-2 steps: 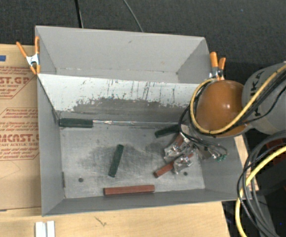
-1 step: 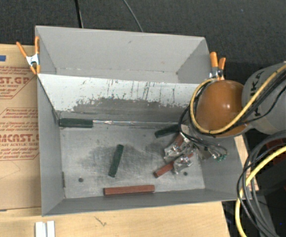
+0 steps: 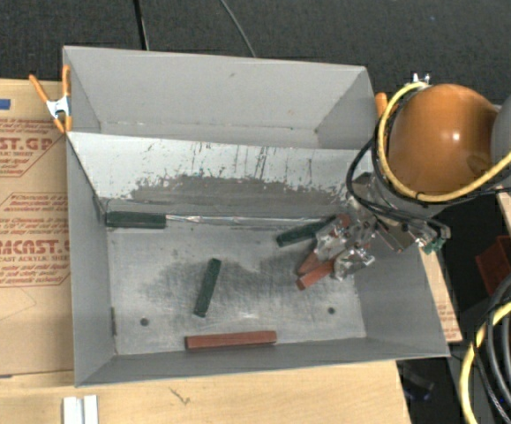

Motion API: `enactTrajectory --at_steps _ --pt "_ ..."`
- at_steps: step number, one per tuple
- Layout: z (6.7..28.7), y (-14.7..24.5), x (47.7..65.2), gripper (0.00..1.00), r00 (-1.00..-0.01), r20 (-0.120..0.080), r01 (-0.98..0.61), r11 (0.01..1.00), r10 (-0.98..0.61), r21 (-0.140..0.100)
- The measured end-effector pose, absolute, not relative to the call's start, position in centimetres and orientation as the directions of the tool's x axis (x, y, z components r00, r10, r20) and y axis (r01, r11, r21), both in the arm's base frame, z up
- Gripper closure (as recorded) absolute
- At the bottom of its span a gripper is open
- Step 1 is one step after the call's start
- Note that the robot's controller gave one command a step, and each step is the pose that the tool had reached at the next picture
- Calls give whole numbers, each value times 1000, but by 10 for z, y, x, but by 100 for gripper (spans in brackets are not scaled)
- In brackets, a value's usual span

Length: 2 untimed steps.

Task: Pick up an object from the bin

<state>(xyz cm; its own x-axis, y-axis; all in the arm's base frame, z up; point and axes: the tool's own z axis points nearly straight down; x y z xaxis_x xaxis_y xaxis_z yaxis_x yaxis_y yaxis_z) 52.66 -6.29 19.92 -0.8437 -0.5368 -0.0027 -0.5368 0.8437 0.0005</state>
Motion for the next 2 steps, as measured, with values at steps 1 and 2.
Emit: enactTrajectory --at_steps 1,2 --pt "199 -63 527 100 -844 -3 -537 844 -537 1" --pt "236 -81 532 100 -769 -1 -639 769 -639 2"
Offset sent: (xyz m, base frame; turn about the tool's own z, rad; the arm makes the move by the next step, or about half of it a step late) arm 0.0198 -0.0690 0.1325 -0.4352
